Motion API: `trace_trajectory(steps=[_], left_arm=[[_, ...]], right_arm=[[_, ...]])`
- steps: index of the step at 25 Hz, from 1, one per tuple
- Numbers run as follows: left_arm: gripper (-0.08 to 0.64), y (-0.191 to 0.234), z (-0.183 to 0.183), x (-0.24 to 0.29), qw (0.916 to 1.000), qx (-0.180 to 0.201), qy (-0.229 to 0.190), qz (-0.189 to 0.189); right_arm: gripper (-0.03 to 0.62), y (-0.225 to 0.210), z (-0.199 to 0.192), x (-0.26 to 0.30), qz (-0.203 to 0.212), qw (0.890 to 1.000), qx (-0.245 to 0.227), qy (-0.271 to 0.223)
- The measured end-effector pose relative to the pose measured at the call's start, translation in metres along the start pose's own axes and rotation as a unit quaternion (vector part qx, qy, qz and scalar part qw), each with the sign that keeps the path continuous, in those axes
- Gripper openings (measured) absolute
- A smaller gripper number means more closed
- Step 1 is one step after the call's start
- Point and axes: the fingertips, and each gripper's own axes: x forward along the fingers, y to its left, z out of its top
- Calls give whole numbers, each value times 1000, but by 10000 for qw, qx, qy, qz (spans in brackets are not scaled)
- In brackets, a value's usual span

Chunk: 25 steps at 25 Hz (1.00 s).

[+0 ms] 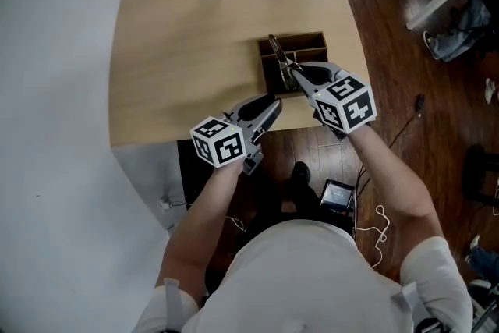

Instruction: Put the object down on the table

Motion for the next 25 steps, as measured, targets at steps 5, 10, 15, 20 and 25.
trace_trajectory(steps=[5, 10, 15, 20, 25], left_arm=[[83, 7, 7, 1, 10000, -21, -64, 47], [83, 17, 8, 4, 9999, -106, -38, 97], [83, 18, 6, 11, 9999, -154, 21, 50], [83, 16, 2, 16, 9998, -155, 79, -13], [83, 11, 1, 28, 9997, -159, 137, -122]], right_arm=[[28, -1, 3, 16, 54, 9998, -121, 137], [28, -1, -7, 31, 69, 9992, -152, 364], [28, -11, -5, 28, 1, 9998, 13, 208], [28, -19, 7, 9, -53, 10000, 72, 1], [28, -23, 4, -4, -95, 9999, 103, -30]])
